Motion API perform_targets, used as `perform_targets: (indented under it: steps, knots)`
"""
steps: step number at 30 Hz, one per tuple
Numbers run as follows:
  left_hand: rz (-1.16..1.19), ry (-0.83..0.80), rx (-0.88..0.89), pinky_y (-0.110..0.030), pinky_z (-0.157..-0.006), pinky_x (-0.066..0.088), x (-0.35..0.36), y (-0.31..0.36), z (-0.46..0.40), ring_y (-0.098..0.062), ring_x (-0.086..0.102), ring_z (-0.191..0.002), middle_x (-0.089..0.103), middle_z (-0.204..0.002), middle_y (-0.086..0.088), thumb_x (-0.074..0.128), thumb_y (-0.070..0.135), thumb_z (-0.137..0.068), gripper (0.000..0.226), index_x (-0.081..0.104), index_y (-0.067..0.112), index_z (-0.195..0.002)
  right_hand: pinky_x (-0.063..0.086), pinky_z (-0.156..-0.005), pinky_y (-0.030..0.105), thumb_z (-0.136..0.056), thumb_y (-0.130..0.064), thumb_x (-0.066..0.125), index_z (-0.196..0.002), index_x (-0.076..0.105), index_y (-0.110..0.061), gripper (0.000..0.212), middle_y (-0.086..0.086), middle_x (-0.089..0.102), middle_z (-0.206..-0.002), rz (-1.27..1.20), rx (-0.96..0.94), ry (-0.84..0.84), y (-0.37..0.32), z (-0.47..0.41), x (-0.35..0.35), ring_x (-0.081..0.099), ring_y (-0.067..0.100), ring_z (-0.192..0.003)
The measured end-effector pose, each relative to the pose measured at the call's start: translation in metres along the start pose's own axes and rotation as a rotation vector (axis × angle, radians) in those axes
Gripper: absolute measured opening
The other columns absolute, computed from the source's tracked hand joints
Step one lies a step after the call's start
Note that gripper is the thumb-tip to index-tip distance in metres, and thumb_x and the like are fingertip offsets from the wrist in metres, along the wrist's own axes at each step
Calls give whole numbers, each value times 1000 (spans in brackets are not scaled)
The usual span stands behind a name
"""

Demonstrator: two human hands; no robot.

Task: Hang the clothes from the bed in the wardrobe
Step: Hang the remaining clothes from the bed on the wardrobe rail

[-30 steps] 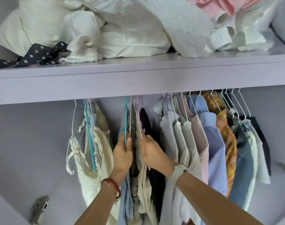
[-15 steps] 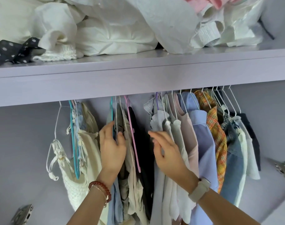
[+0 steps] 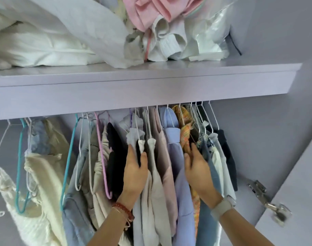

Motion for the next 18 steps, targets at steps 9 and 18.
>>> perform_targets:
  steps: [9,18]
  knots:
    - [-32,0,0,-13,-106,12,13,6,2,-12,17,-140,18,-154,-2,38,25,-98,58,12,10,-147,36,-85,31,-95,-3,33,-136,35,2,41,20,53,-114,-42,-182,-242,-16,-12,30,49,36,-105]
    - [68,-118,-65,1,-93,5,4,-12,0,9,9,-127,9,-154,10,31,27,-100,54,5,23,-147,44,-89,27,-95,-7,38,-136,37,-3,41,22,59,-108,-184,-255,-435,-39,2,56,57,29,-98]
Point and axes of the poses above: each hand's wrist, its own z-axis away from the middle knuckle, its own x-axis out of the palm, y = z × x, the point moved 8 cm from there along -z, towards the middle knuckle
